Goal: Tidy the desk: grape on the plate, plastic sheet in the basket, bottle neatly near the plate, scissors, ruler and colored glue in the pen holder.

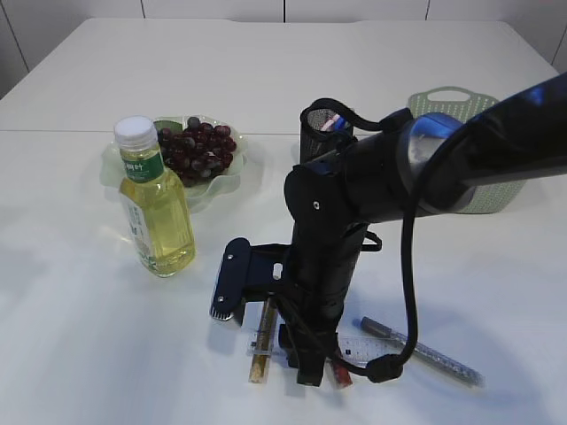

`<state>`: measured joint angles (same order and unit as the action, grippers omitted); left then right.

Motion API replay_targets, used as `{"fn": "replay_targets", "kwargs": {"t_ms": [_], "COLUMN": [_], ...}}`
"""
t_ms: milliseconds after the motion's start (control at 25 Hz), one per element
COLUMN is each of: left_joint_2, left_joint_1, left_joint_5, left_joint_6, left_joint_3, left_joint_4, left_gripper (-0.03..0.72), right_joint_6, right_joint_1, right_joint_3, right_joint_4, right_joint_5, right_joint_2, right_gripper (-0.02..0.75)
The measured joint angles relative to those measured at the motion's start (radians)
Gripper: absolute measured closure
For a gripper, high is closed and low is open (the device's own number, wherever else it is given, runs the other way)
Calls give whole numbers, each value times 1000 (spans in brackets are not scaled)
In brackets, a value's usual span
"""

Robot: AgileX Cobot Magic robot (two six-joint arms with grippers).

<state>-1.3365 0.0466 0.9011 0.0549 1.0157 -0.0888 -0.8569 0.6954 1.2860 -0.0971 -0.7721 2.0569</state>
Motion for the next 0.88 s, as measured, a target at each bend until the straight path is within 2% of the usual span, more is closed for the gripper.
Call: {"fn": "replay_targets", "kwargs": {"t_ms": [320,560,760,880], "left_joint_2": [0,0,0,0], "left_joint_1": [0,0,0,0], "left_joint_5": [0,0,0,0], "left_joint_6": [0,-2,-2,-2], "left_joint_3": [0,0,0,0], "left_joint_4": [0,0,0,0], "left_gripper": [273,273,273,273], "right_joint_6": [0,0,0,0], "right_joint_1": [0,-8,-52,-110], "right_joint_3": [0,2,41,75], "right_joint_4": [4,1,-78,-164], "right_joint_5": [1,1,1,2], "right_joint_2": [-6,-99,-171,-195], "right_gripper": [431,432,432,432]}}
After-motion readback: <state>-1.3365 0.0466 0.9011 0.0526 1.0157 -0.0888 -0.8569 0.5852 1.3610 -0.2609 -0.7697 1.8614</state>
